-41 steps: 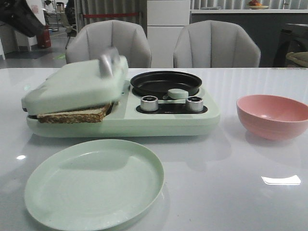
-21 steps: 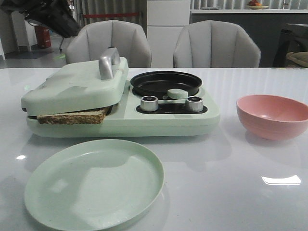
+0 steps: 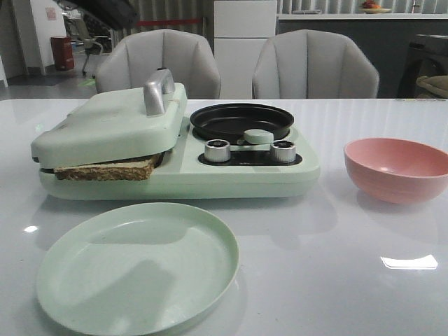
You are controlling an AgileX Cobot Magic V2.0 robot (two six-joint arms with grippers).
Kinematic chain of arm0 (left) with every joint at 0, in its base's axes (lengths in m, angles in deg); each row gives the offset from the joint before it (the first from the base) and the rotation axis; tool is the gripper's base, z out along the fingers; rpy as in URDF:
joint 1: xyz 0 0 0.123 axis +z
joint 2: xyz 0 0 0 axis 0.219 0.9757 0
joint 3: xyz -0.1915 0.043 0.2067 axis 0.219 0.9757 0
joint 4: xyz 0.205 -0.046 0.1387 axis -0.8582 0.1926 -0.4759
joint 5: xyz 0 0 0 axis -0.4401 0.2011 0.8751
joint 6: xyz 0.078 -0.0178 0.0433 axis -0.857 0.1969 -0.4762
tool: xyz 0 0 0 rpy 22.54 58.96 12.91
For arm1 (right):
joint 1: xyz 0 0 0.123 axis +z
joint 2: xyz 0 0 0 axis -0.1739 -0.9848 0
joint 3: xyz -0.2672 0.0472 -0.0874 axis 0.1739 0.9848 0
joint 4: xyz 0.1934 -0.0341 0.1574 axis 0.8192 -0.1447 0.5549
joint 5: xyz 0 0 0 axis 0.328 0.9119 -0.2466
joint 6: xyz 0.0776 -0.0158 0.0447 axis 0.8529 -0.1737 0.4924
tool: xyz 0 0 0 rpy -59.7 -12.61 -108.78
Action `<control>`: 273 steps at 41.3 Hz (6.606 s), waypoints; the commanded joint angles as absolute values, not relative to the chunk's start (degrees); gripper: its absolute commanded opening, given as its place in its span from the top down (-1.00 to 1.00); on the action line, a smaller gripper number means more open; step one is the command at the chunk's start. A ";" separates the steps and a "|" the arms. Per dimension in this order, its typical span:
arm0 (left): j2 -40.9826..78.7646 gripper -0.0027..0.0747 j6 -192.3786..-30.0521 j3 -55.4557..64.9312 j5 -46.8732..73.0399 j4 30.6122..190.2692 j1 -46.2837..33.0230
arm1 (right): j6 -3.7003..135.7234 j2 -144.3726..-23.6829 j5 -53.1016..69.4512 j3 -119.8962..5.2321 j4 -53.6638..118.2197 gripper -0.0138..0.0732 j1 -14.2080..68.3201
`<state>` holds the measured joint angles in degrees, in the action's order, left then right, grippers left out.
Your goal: Make breakfast with bread and shrimp
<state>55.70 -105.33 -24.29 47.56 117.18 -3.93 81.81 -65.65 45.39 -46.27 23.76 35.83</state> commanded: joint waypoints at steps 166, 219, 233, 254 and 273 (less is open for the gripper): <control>2.66 0.67 -68.86 15.98 40.86 83.13 -21.38 | 66.73 -136.40 35.83 -80.51 35.39 0.55 3.28; 2.66 0.67 -68.86 15.98 41.21 83.13 -21.38 | 86.61 -136.97 39.86 -109.71 -18.22 0.71 34.41; 2.66 0.67 -68.86 15.98 41.09 83.13 -21.38 | 90.59 -143.30 39.96 -118.81 -39.97 0.71 39.27; 2.66 0.67 -68.86 15.98 40.85 81.00 -21.38 | 99.14 -146.50 43.95 -119.93 -71.11 0.71 44.59; 2.66 0.67 -68.86 15.98 40.85 79.97 -21.38 | 99.14 -146.50 44.15 -119.93 -77.52 0.71 46.12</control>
